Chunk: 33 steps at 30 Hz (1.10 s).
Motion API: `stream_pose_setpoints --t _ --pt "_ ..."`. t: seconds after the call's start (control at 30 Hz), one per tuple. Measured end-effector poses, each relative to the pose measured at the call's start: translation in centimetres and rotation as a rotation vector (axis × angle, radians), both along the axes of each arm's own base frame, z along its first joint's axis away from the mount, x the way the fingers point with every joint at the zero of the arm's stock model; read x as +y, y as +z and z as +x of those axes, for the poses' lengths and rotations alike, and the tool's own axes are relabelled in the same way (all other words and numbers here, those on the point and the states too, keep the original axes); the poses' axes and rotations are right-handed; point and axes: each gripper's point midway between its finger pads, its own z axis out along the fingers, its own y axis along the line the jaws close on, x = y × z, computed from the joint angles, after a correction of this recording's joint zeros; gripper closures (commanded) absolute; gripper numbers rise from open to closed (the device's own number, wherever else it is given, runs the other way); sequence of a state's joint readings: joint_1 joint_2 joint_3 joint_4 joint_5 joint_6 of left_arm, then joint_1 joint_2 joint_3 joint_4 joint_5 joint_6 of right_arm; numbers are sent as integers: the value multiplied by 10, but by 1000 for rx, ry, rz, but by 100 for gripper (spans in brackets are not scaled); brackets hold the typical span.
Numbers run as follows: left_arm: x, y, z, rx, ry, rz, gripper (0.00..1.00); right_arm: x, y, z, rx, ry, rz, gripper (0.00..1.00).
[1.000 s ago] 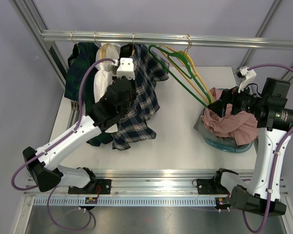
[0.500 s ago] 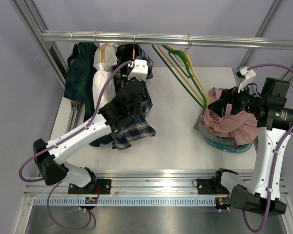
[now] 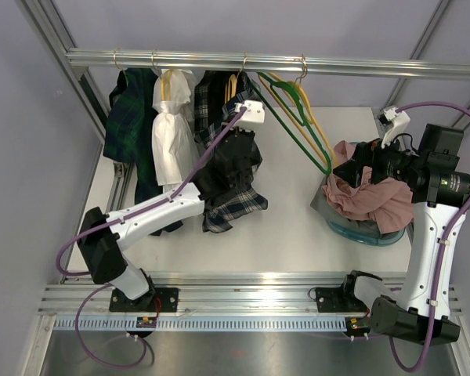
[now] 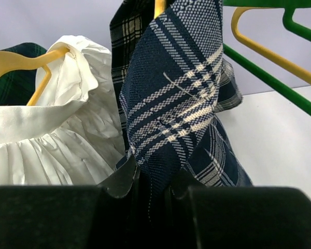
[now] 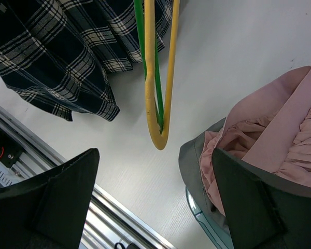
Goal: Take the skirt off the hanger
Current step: Grab a hanger with the skirt on it with the left arm
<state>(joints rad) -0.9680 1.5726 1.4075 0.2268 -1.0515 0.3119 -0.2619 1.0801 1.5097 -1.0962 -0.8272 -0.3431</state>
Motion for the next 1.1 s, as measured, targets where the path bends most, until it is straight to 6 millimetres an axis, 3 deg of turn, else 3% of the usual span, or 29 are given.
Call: stream_pose_setpoints --t 0.43,1.1 --pt "7 16 -12 -44 102 126 100 -2 -4 2 4 -5 -3 2" --pt "-1 24 -19 -8 7 -53 100 -3 -7 4 12 -14 -8 2"
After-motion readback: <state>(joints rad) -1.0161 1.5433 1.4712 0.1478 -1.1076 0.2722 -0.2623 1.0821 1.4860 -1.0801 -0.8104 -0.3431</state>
